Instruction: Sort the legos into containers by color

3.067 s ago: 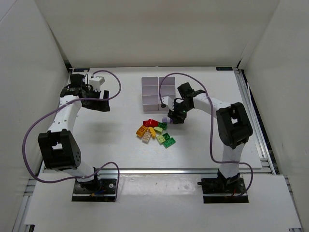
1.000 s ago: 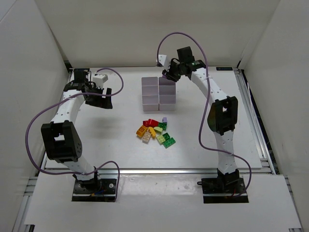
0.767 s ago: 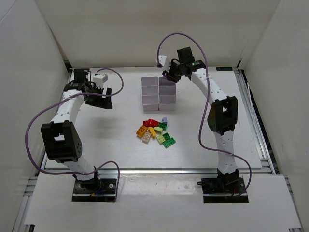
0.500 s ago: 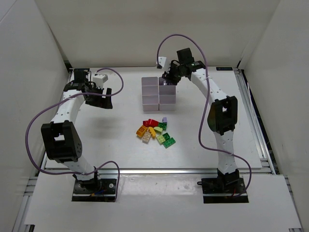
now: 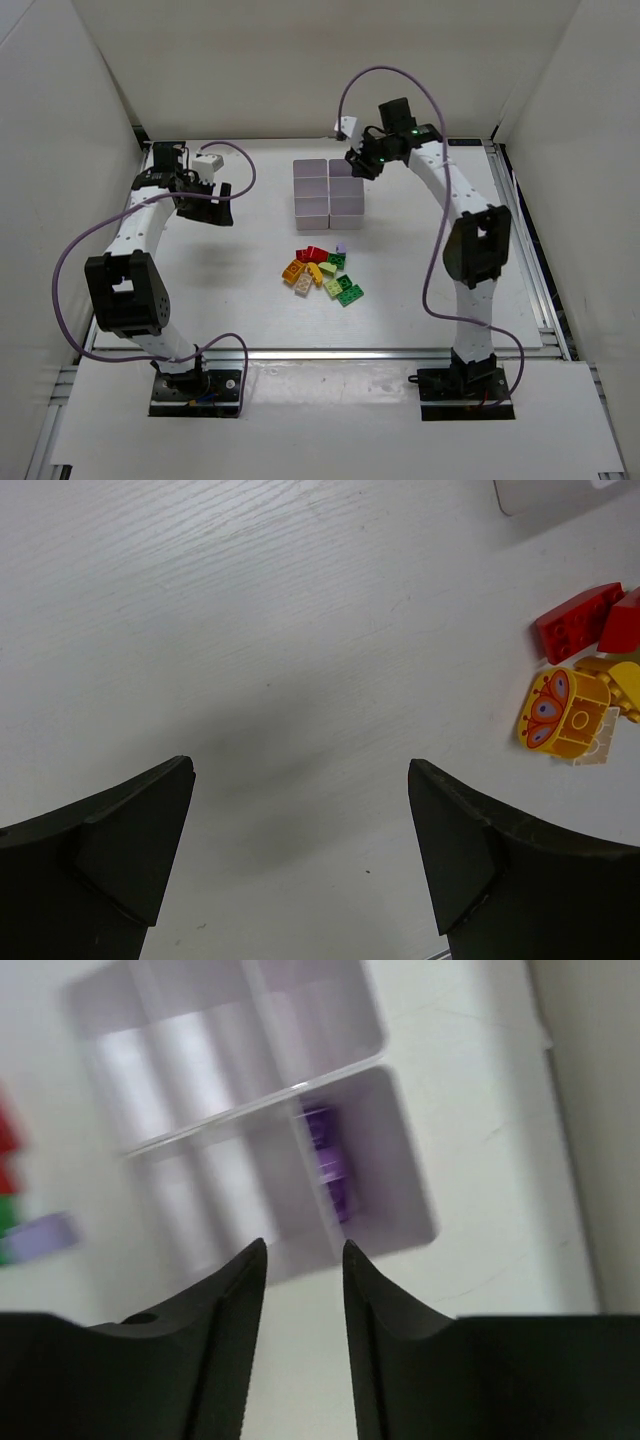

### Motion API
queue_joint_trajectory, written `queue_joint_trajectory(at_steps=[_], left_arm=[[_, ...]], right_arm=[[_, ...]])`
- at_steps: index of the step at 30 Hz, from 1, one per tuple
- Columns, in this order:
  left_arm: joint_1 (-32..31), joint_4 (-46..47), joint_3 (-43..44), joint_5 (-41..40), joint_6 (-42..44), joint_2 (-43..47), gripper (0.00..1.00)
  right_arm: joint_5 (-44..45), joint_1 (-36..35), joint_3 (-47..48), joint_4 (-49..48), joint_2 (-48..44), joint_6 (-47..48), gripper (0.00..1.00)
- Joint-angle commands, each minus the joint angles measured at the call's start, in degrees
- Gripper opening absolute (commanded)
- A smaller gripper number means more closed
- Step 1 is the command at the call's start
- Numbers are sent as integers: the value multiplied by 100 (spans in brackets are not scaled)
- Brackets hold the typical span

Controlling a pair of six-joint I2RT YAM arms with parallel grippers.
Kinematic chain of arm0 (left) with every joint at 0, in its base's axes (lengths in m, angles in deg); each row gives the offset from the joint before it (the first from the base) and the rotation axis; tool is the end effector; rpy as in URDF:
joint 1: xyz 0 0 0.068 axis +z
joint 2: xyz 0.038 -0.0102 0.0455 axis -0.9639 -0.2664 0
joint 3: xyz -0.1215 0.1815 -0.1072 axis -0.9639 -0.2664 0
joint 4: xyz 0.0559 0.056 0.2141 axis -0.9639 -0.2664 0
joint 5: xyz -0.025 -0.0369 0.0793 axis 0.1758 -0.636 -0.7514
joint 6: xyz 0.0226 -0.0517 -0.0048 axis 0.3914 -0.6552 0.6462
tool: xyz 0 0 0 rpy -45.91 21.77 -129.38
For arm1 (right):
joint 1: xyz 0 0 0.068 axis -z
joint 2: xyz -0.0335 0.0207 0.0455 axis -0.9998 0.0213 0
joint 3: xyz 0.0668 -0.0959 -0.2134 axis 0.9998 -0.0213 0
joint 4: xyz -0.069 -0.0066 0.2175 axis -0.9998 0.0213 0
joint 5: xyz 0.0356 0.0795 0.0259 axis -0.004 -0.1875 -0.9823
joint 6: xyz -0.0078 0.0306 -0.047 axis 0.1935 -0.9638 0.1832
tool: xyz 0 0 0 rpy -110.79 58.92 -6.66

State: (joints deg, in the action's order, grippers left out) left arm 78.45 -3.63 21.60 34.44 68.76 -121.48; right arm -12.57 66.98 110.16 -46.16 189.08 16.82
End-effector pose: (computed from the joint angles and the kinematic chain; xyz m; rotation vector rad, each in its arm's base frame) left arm 0.3063 0.0055 0.2502 0.4404 2.5333 -0.3869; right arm 0.4009 0.1784 0.2833 -1.4700 1.7153 0.2603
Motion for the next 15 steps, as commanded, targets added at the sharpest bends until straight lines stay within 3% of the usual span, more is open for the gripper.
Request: queue_joint_trajectory(at_steps=[1, 4, 7, 10, 12, 15], left_arm=[[-21, 1, -106, 90, 35, 395, 99], [-30, 9, -194, 72, 26, 448, 99], [-56, 53, -203, -84, -131, 396, 100], [-56, 88, -151, -506, -624, 307, 99], [-56, 158, -203, -648, -879, 359, 100], [-56, 343, -388, -832, -1098, 614, 99]], right_arm=[[-1195, 132, -352, 992, -1474, -451, 38], [-1741, 150, -984, 1703, -2090, -750, 38], [-1901, 98, -1775, 1837, -2381, -1802, 31], [-1527, -78, -2881, 929, -2846, -3340, 34], [-1009, -394, -3391, 644, -3014, -3860, 46], [-445, -815, -3700, 99, -3181, -4783, 44]])
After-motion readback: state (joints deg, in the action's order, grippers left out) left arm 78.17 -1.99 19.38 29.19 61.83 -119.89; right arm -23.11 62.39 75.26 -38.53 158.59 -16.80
